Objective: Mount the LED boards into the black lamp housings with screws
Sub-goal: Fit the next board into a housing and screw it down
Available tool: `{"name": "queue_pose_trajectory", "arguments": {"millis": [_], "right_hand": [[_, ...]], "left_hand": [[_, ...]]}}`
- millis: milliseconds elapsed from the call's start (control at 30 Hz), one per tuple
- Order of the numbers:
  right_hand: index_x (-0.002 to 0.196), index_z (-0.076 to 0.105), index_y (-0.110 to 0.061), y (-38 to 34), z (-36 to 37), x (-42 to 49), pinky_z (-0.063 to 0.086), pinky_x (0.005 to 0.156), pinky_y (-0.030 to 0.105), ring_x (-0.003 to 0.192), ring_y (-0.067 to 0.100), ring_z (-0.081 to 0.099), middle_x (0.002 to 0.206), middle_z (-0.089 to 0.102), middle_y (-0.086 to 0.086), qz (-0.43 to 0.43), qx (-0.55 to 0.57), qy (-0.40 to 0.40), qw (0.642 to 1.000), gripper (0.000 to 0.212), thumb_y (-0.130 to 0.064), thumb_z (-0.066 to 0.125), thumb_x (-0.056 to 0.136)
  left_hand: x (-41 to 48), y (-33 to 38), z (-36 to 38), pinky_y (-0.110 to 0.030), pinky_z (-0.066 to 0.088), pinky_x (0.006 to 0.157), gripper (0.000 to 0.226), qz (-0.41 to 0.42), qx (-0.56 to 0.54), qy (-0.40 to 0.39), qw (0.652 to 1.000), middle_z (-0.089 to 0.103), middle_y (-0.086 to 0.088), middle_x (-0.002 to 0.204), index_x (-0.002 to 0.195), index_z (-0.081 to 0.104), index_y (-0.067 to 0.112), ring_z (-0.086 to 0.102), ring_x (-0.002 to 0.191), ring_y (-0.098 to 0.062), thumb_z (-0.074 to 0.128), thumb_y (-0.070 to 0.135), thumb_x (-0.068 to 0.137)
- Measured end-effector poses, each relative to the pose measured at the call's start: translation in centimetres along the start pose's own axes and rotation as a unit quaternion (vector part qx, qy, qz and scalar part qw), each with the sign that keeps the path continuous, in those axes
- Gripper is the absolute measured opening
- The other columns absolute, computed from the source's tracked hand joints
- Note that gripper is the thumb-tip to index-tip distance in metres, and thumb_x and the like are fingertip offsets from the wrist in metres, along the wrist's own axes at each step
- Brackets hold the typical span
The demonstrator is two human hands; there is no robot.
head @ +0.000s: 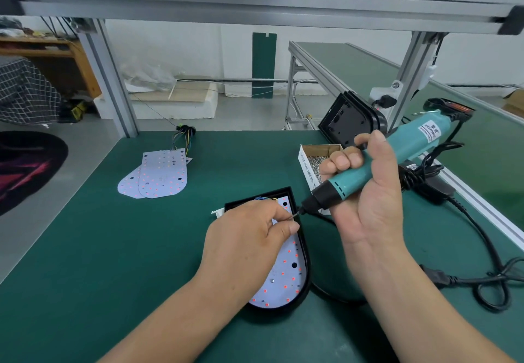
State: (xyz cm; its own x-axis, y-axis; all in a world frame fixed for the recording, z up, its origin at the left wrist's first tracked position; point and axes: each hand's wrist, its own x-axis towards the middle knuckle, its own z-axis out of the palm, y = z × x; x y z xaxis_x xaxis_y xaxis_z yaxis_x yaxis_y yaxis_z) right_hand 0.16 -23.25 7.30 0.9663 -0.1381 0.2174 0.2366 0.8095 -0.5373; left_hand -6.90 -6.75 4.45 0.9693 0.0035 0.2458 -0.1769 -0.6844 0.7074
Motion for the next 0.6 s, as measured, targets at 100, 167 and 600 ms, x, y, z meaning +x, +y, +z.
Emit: {"name": "queue_pose_trajectory", "arguments": {"millis": [100, 167, 600], "right_hand": [[0.094, 0.063, -0.015, 0.13, 0.15, -0.22, 0.047, 0.067, 0.030, 0.065, 0.014, 0.047, 0.069, 0.046, -0.002, -0.005, -0.014, -0.017, 1.000, 0.015, -0.027, 0.064, 0.102], [0.093, 0.063, -0.015, 0.18, 0.26, -0.36, 0.048, 0.067, 0.030, 0.064, 0.015, 0.048, 0.069, 0.047, -0.002, -0.006, -0.022, -0.022, 0.999, 0.015, -0.027, 0.065, 0.102], [0.090, 0.065, -0.016, -0.05, 0.07, -0.28, 0.048, 0.067, 0.029, 0.064, 0.014, 0.048, 0.069, 0.047, -0.003, 0.004, -0.010, -0.024, 1.000, 0.017, -0.027, 0.065, 0.102]], "left_hand": [[0.08, -0.14, 0.02, -0.027, 0.031, 0.059, 0.013, -0.001, 0.007, -0.010, 1.000, 0.053, 0.041, 0.080, 0.087, 0.068, 0.039, 0.050, 0.077, 0.008, 0.068, 0.050, 0.095], [0.06, -0.20, 0.01, -0.027, 0.030, 0.059, 0.014, -0.004, 0.005, -0.013, 1.000, 0.053, 0.040, 0.079, 0.086, 0.067, 0.039, 0.051, 0.077, 0.007, 0.069, 0.050, 0.094], [0.03, -0.17, -0.11, -0.027, 0.030, 0.059, 0.018, -0.007, 0.005, -0.012, 1.000, 0.054, 0.037, 0.077, 0.083, 0.065, 0.038, 0.050, 0.075, 0.004, 0.069, 0.052, 0.093]]}}
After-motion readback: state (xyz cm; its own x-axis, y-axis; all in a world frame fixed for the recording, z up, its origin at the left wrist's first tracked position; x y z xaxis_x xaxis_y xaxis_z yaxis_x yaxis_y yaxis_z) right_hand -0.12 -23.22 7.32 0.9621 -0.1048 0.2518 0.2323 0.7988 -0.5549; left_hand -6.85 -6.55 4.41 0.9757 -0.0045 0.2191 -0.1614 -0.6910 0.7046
